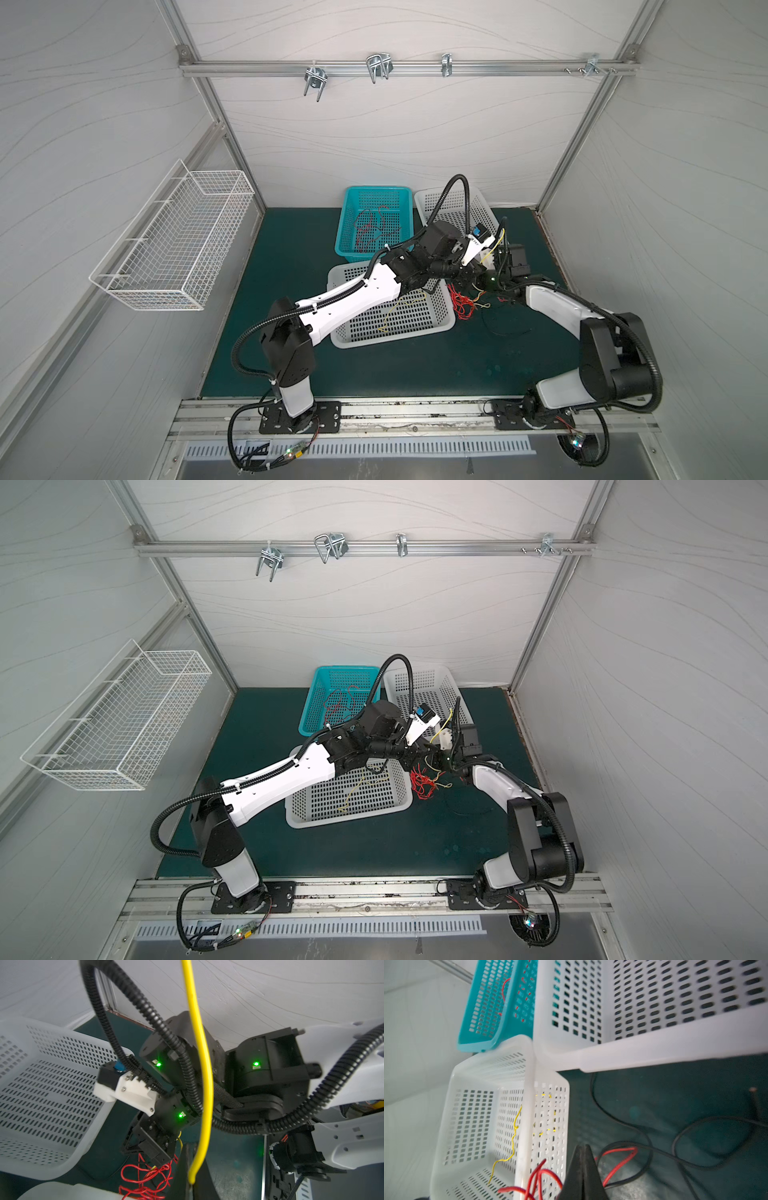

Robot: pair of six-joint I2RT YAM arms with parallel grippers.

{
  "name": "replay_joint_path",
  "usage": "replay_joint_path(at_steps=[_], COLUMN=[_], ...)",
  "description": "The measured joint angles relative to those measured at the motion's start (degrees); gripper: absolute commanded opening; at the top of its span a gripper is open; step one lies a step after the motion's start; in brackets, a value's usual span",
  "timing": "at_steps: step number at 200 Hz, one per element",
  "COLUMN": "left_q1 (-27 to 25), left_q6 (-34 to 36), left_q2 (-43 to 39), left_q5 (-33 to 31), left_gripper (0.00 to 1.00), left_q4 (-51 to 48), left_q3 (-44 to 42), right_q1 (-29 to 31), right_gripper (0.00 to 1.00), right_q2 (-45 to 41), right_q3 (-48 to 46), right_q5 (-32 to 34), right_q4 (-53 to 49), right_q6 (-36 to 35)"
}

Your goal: Untangle the cables

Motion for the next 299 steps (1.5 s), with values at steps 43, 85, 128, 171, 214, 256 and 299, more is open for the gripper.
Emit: replay_joint_path(at_steps=[43, 85, 128, 171, 214, 256, 299], left_q1=[0.1, 1.7, 4.7, 7.0, 8.4, 8.5, 8.5], left_q6=[-0.1, -0.1, -0.2, -0.4, -0.4, -0.3, -0.5], left_q2=[-1.1, 0.6, 4.7, 5.7, 5.7, 5.7, 5.7], left_q5=[-0.6, 7.0, 14.1, 19.0, 20.7, 21.2, 21.0], left_gripper=[0.00, 0.00, 0.00, 0.00, 0.00, 0.00, 0.00], left_q4=[0.2, 0.2, -1.0, -3.3, -4.2, -4.7, -4.7], left_q3=[0.1, 3.3, 9.4, 9.7, 9.7, 9.7, 9.6], right_q1=[-5.1, -6.0, -6.0, -5.8, -3.6, -1.0, 1.1], right_gripper=[0.00, 0.18, 0.32, 0.42, 0.48, 0.42, 0.01], right_q2=[-3.4, -4.2, -4.1, -2.4, 0.0, 3.0, 5.5], right_q3=[-1.6, -2.0, -2.1, -2.4, -2.4, -2.1, -0.5], right_q5=[4.7, -1.5, -9.0, -16.3, -18.6, -18.6, -18.6], right_q4=[-1.3, -1.1, 0.3, 4.5, 5.6, 5.8, 7.5], right_q6=[1.1, -0.6, -2.0, -0.6, -0.8, -0.9, -0.3])
